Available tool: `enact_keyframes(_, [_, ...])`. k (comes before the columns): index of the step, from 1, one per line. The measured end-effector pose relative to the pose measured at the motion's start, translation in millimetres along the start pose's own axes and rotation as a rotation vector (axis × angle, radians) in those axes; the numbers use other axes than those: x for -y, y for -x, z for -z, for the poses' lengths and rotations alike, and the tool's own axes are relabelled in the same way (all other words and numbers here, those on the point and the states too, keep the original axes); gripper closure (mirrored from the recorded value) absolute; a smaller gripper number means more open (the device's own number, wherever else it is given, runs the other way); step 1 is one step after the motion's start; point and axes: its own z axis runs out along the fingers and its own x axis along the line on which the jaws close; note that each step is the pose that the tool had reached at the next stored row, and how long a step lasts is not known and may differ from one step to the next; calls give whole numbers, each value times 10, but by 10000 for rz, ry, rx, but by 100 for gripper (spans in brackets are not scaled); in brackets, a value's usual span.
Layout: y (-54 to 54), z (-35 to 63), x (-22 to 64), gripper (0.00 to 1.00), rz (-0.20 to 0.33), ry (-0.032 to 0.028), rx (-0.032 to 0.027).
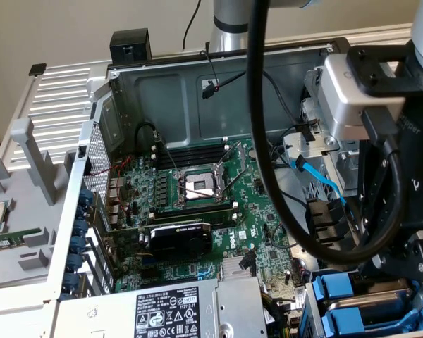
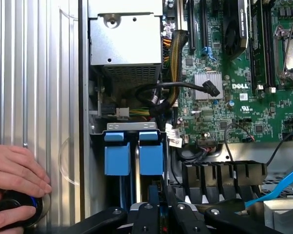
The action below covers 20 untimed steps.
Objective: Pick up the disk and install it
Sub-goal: 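Insert the second disk wire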
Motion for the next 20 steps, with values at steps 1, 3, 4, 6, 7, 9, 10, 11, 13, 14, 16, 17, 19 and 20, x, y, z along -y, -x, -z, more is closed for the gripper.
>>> enact_keyframes(1, [-2,-9,1,84,-7,1,0])
enact_keyframes(3, [-2,-19,4,84,-12,1,0])
enact_keyframes(4, [-2,-20,6,84,-13,1,0])
enact_keyframes(6, [-1,-20,10,84,-12,1,1])
enact_keyframes(7, [-1,-21,10,84,-13,1,0])
enact_keyframes(9, [-2,-23,10,84,-13,1,-1])
enact_keyframes(10, [-2,-25,10,84,-14,1,-1])
enact_keyframes(11, [-2,-28,11,84,-14,1,-1])
enact_keyframes(13, [-2,-36,12,84,-15,1,2])
enact_keyframes(14, [-2,-39,12,84,-16,1,1])
enact_keyframes(16, [-2,-44,12,84,-18,1,-1])
enact_keyframes(17, [-2,-50,12,84,-19,1,3])
enact_keyframes(19, [-2,-61,13,84,-21,1,3])
enact_keyframes(20, [-2,-67,13,84,-23,2,4])
